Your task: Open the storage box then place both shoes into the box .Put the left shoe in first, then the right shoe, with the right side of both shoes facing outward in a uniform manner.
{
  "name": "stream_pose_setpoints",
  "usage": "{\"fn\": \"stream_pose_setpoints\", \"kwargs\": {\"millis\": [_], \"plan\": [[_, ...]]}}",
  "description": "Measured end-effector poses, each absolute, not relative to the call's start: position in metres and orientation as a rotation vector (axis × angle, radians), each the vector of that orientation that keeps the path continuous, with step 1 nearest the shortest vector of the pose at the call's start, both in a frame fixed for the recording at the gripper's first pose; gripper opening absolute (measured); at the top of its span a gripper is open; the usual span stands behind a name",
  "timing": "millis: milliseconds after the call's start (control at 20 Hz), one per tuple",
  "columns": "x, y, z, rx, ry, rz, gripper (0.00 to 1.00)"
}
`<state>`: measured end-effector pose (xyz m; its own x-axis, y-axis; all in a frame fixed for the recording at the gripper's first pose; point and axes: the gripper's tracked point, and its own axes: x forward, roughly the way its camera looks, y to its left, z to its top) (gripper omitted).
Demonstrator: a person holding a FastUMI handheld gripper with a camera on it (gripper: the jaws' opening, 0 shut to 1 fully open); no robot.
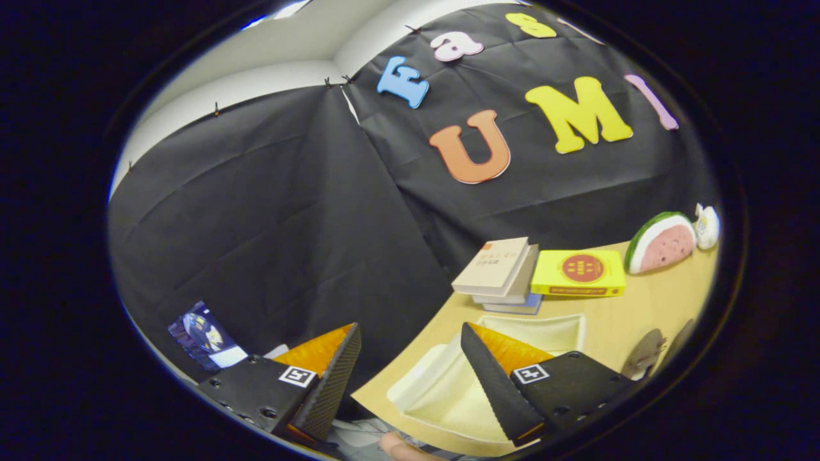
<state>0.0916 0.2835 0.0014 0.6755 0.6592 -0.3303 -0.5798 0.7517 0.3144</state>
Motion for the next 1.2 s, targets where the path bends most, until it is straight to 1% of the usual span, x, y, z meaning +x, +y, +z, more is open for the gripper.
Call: {"fn": "stream_pose_setpoints", "kwargs": {"millis": [150, 250, 400, 450, 550, 750, 900, 950, 1200], "plan": [[0.094, 0.236, -0.015, 0.109, 0.411, 0.630, 0.96], [0.100, 0.196, -0.031, 0.050, 0.409, 0.538, 0.96], [0.106, 0.149, -0.051, -0.005, 0.392, 0.470, 0.96], [0.111, 0.127, -0.059, -0.026, 0.391, 0.425, 0.96], [0.123, 0.082, -0.078, -0.051, 0.404, 0.322, 0.96], [0.140, 0.018, -0.124, -0.074, 0.466, 0.178, 0.96], [0.146, -0.011, -0.160, -0.091, 0.534, 0.117, 0.95], [0.149, -0.014, -0.173, -0.095, 0.558, 0.108, 0.94], [0.153, -0.035, -0.207, -0.099, 0.638, 0.053, 0.94]]}}
